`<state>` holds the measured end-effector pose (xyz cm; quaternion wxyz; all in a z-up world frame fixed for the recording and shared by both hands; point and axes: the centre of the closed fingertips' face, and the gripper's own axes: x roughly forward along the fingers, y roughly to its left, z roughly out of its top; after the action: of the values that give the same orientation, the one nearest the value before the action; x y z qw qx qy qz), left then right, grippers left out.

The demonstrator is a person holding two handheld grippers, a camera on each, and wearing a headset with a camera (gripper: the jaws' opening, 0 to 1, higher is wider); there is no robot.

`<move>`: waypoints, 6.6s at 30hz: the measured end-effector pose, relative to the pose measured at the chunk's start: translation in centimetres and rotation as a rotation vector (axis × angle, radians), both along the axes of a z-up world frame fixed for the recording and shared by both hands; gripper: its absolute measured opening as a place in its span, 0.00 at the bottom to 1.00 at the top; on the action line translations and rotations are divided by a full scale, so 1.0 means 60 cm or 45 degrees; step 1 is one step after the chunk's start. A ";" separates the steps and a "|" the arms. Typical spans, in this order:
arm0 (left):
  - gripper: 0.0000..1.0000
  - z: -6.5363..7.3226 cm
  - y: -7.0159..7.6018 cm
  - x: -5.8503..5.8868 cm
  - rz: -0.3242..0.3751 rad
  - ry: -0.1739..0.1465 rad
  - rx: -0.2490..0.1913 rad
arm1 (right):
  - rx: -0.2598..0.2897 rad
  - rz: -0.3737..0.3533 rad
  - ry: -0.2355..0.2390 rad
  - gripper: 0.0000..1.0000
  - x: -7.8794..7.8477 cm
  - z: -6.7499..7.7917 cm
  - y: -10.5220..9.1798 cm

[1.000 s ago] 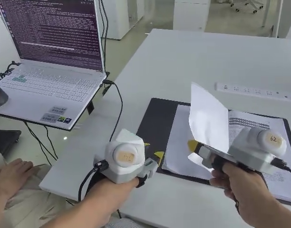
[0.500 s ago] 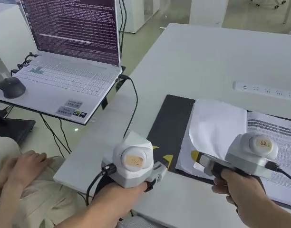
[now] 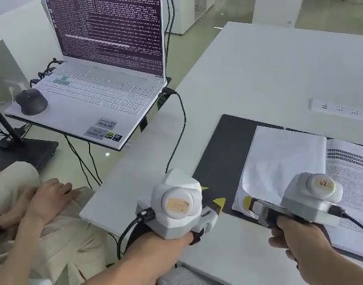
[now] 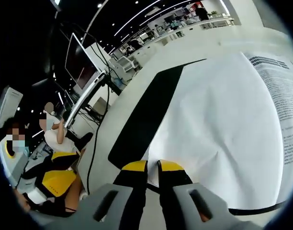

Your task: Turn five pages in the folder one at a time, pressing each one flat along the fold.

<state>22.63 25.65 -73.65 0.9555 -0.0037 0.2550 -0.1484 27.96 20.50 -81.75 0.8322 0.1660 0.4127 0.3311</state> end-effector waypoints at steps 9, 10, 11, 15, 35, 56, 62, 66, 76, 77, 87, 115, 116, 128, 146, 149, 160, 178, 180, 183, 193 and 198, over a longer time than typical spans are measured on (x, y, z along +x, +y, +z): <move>0.20 -0.005 -0.013 0.005 -0.042 0.013 0.015 | 0.105 0.042 0.018 0.13 -0.014 0.013 0.011; 0.20 -0.006 -0.014 0.005 -0.045 0.016 0.018 | 0.120 0.060 0.027 0.12 -0.020 0.015 0.013; 0.20 -0.008 -0.015 0.006 -0.050 0.018 0.020 | 0.122 0.073 0.035 0.09 -0.024 0.015 0.012; 0.20 -0.018 -0.023 0.011 -0.083 0.036 0.031 | 0.148 0.078 0.005 0.10 -0.036 0.028 0.000; 0.20 -0.094 -0.114 0.085 -0.310 0.082 0.095 | 0.219 -0.152 -0.066 0.10 0.014 0.081 -0.164; 0.22 -0.133 -0.121 0.096 -0.308 0.028 0.122 | 0.253 -0.252 -0.063 0.10 0.102 0.082 -0.239; 0.22 -0.135 -0.120 0.098 -0.300 0.031 0.115 | 0.375 -0.329 -0.013 0.10 0.154 0.106 -0.237; 0.22 -0.137 -0.119 0.099 -0.292 0.033 0.110 | 0.419 -0.364 0.024 0.00 0.201 0.098 -0.246; 0.22 -0.137 -0.118 0.101 -0.282 0.036 0.104 | 0.433 -0.431 0.077 0.00 0.305 0.071 -0.258; 0.22 -0.137 -0.118 0.102 -0.282 0.036 0.105 | 0.411 -0.405 0.087 0.00 0.313 0.066 -0.255; 0.22 -0.137 -0.119 0.102 -0.274 0.037 0.102 | 0.400 -0.424 0.138 0.00 0.367 0.037 -0.253; 0.22 -0.139 -0.119 0.101 -0.269 0.041 0.100 | 0.562 -0.615 0.201 0.00 0.433 0.019 -0.250; 0.22 -0.139 -0.119 0.102 -0.270 0.043 0.103 | 0.562 -0.621 0.193 0.00 0.437 0.019 -0.250; 0.22 -0.137 -0.118 0.101 -0.267 0.045 0.100 | 0.641 -0.676 0.261 0.00 0.439 0.021 -0.250; 0.22 -0.139 -0.118 0.102 -0.260 0.046 0.093 | 0.660 -0.566 0.326 0.00 0.398 0.019 -0.246; 0.22 -0.139 -0.118 0.102 -0.260 0.046 0.093 | 0.664 -0.552 0.334 0.00 0.390 0.018 -0.246; 0.22 -0.138 -0.119 0.101 -0.253 0.046 0.087 | 0.660 -0.484 0.367 0.00 0.345 0.020 -0.243; 0.22 -0.136 -0.120 0.099 -0.239 0.043 0.079 | 0.685 -0.430 0.406 0.00 0.284 0.021 -0.245; 0.22 -0.136 -0.120 0.098 -0.240 0.040 0.080 | 0.681 -0.420 0.406 0.00 0.277 0.021 -0.244; 0.22 -0.136 -0.120 0.098 -0.242 0.039 0.081 | 0.679 -0.407 0.407 0.00 0.270 0.020 -0.245; 0.22 -0.137 -0.120 0.098 -0.243 0.037 0.082 | 0.684 -0.370 0.420 0.00 0.236 0.021 -0.247; 0.22 -0.137 -0.120 0.099 -0.242 0.034 0.080 | 0.694 -0.358 0.432 0.00 0.220 0.023 -0.248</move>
<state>28.56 18.45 -81.89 0.9332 0.0485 0.2716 -0.2303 41.14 5.64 -80.34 0.7142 0.4901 0.4147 0.2790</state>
